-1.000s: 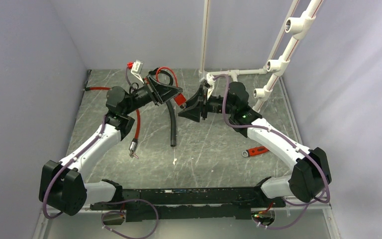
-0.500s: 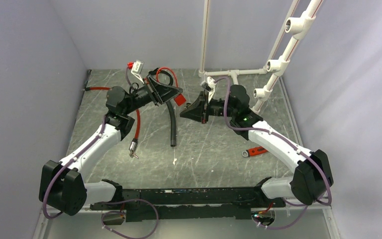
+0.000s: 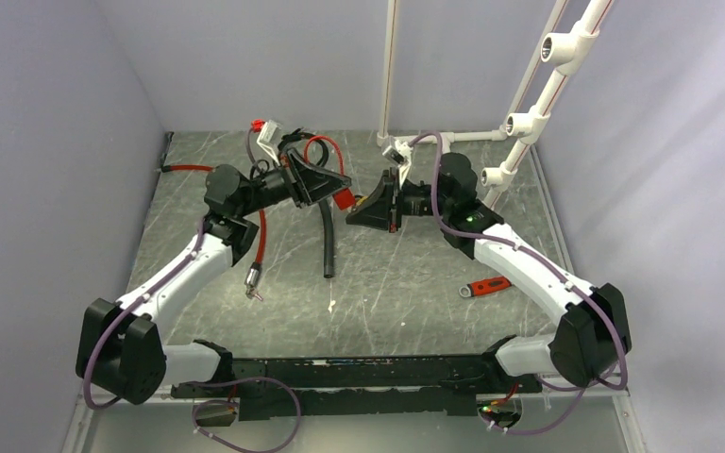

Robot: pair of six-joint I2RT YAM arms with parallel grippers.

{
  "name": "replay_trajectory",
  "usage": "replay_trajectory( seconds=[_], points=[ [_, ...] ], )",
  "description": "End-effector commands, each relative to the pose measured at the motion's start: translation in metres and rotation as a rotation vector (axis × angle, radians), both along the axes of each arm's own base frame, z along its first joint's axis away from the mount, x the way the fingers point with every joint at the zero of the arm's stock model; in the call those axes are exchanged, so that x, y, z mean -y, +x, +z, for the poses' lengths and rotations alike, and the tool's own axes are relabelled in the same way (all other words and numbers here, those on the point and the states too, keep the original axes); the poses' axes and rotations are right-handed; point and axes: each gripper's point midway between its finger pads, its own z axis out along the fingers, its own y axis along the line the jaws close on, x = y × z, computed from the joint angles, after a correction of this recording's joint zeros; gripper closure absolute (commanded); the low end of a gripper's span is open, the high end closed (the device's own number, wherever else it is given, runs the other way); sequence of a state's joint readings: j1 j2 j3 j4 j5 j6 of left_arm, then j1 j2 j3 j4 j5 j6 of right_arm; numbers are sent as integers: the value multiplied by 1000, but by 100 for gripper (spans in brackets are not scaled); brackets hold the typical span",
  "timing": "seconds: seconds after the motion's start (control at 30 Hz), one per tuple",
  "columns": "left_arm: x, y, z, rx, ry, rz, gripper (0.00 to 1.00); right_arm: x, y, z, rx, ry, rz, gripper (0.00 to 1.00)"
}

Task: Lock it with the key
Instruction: Remove the key from the lock.

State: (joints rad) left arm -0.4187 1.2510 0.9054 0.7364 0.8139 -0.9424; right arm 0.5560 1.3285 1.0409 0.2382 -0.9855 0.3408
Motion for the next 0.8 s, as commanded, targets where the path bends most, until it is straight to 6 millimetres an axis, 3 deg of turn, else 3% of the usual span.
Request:
replay_trajectory(
  seconds=[0.0, 0.07, 0.1, 0.3, 0.37, 0.43, 0.53, 0.57, 0.67, 0.7, 0.73, 0.77],
  points=[
    [-19, 26, 37, -1, -100, 92, 100, 1, -19, -21, -1, -38, 50, 100],
    [-31, 39, 48, -4, -120, 167, 100, 4, -25, -26, -20, -45, 55, 100],
    [-30, 40, 46, -17, -121, 173, 100, 2, -25, -19, -7, -32, 54, 100],
    [20, -18, -15, -47, 37, -27, 100, 0, 9, 38, 96, 60, -14, 100],
    [23, -23, -15, -30, 40, -41, 100, 2, 15, 40, 101, 59, -41, 100],
    [12, -5, -5, -32, 12, 19, 100, 1, 9, 28, 76, 38, -30, 100],
    [-27, 42, 19, -37, -76, 156, 100, 2, -6, 3, 25, 3, -7, 100],
    [-27, 40, 20, -32, -76, 141, 100, 3, -8, -2, 14, -6, -8, 100],
    [19, -19, -7, -45, -2, -59, 100, 2, -3, 5, 39, -6, -6, 100],
    [25, -32, -11, -18, 13, -61, 100, 2, 1, 12, 56, 0, -11, 100],
    [22, -32, -9, 1, 22, -21, 100, 2, 5, 19, 71, 5, -14, 100],
    [13, -17, -5, 25, 38, 32, 100, 2, 5, 19, 70, 1, -12, 100]
  ],
)
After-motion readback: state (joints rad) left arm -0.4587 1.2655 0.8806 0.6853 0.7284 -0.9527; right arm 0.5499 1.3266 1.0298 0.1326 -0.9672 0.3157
